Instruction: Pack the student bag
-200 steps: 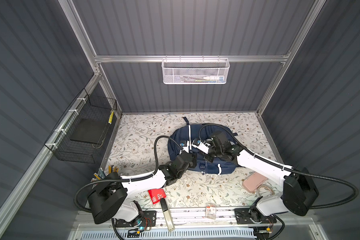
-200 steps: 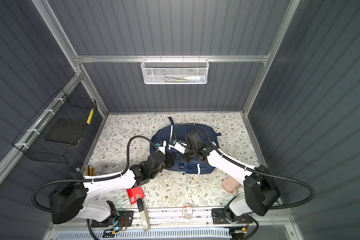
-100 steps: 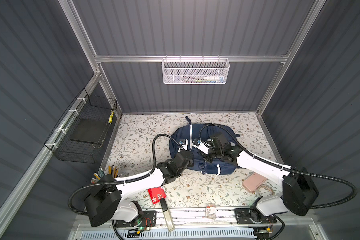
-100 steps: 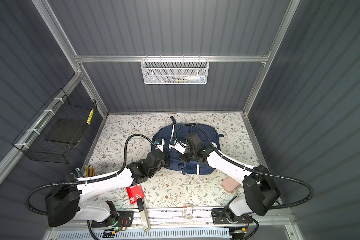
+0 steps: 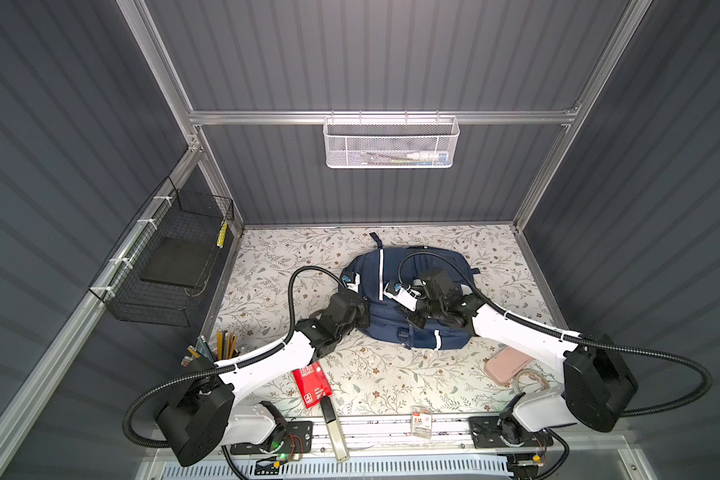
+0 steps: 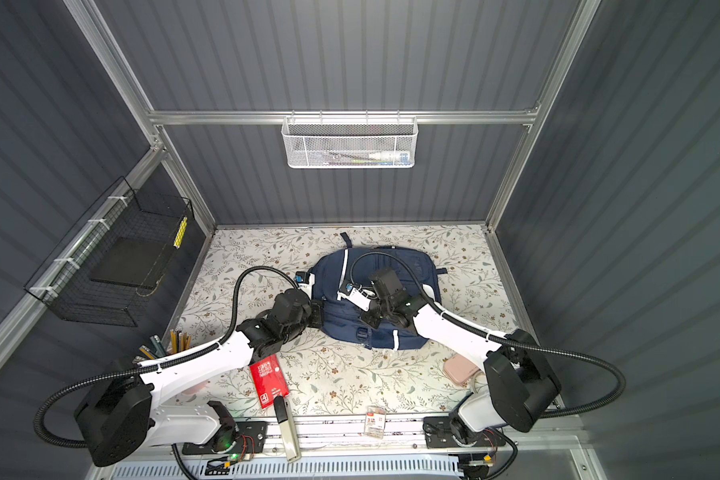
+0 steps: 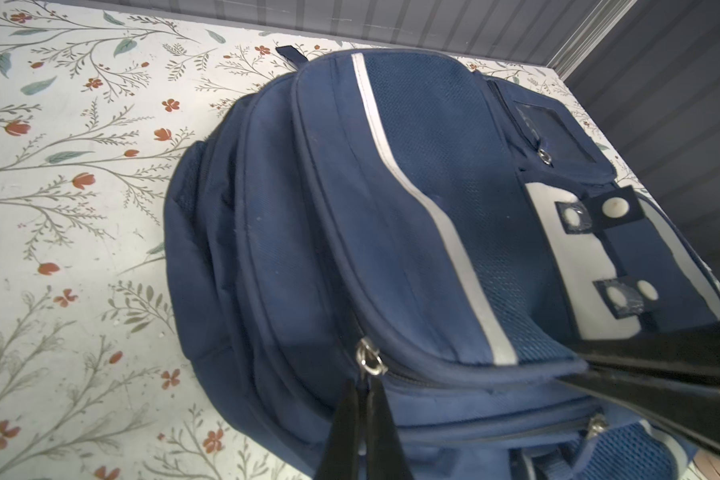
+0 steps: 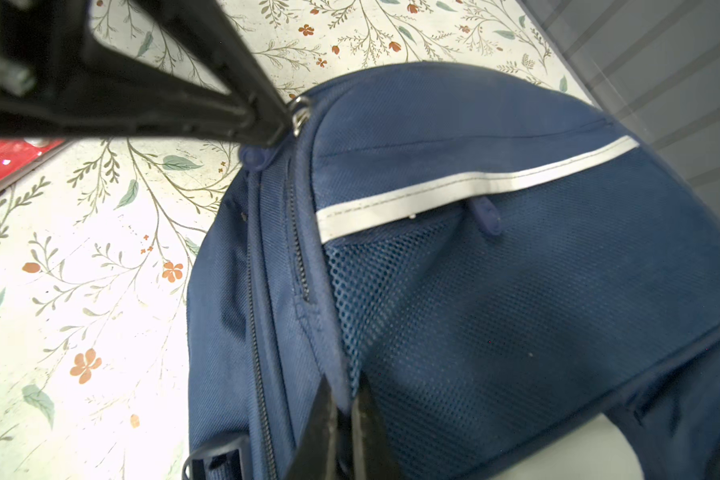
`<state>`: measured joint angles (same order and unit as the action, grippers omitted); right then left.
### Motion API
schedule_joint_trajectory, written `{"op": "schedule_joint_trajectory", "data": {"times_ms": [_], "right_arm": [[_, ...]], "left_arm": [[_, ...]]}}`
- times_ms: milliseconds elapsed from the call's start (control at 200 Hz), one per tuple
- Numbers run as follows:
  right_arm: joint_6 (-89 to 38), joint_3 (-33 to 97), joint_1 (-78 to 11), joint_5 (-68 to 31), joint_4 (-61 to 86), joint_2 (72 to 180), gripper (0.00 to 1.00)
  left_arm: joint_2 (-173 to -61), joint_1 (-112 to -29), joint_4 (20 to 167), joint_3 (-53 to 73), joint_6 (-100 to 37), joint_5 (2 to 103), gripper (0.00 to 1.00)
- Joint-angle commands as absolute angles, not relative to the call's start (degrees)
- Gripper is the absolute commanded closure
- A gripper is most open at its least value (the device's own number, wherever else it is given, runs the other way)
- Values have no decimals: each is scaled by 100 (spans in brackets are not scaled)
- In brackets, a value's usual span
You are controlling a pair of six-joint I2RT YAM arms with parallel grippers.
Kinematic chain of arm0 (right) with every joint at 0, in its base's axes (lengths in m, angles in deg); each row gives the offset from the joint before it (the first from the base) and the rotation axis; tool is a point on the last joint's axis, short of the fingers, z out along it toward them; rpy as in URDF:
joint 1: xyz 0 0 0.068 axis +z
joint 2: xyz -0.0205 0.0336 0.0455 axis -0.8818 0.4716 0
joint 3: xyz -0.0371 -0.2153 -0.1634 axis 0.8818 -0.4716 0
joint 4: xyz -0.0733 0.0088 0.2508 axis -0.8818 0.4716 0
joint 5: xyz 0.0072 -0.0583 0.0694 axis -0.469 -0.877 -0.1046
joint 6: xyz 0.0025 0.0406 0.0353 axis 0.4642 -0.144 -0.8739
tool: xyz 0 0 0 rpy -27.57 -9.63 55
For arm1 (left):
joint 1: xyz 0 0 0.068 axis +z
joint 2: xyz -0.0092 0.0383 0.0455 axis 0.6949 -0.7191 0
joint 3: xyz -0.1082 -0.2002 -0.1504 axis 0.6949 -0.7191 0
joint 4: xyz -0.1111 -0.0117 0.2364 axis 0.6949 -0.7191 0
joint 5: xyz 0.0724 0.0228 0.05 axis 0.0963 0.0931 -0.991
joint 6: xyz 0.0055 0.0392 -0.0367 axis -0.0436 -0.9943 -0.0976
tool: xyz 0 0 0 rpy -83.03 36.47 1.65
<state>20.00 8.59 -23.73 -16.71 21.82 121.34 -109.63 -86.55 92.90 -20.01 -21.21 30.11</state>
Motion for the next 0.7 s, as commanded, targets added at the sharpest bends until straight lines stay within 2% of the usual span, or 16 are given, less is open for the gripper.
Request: {"op": "schedule_joint_trajectory", "data": {"times_ms": [0,110,150,240,415,490,650,695], "right_arm": [[2143,635,-2375,-1822,2313,11937,100],[2006,644,-2563,-2103,2240,12017,100],[1947,687,-2628,-2265,2212,12064,94],[1854,764,-2763,-2520,2146,12150,89],[1985,403,-2691,-1766,1890,11857,85],[1982,176,-2629,-1593,1736,11665,84],[2042,-41,-2650,-1541,1769,11395,84],[2073,-50,-2665,-1519,1834,11344,84]], "left_arm": [[-10728,-8100,9138,-2069,-2511,3440,100],[-10690,-8115,8943,-1867,-2814,3981,100],[-10678,-8147,8956,-1891,-2737,4158,100],[-10630,-8496,8988,-2003,-2685,4172,100],[-10669,-8738,9099,-2218,-2635,3869,100],[-10659,-8739,9190,-2134,-2848,3844,71],[-10975,-8563,9281,-1868,-3176,3882,56],[-11035,-8414,9421,-1911,-3221,4121,49]]}}
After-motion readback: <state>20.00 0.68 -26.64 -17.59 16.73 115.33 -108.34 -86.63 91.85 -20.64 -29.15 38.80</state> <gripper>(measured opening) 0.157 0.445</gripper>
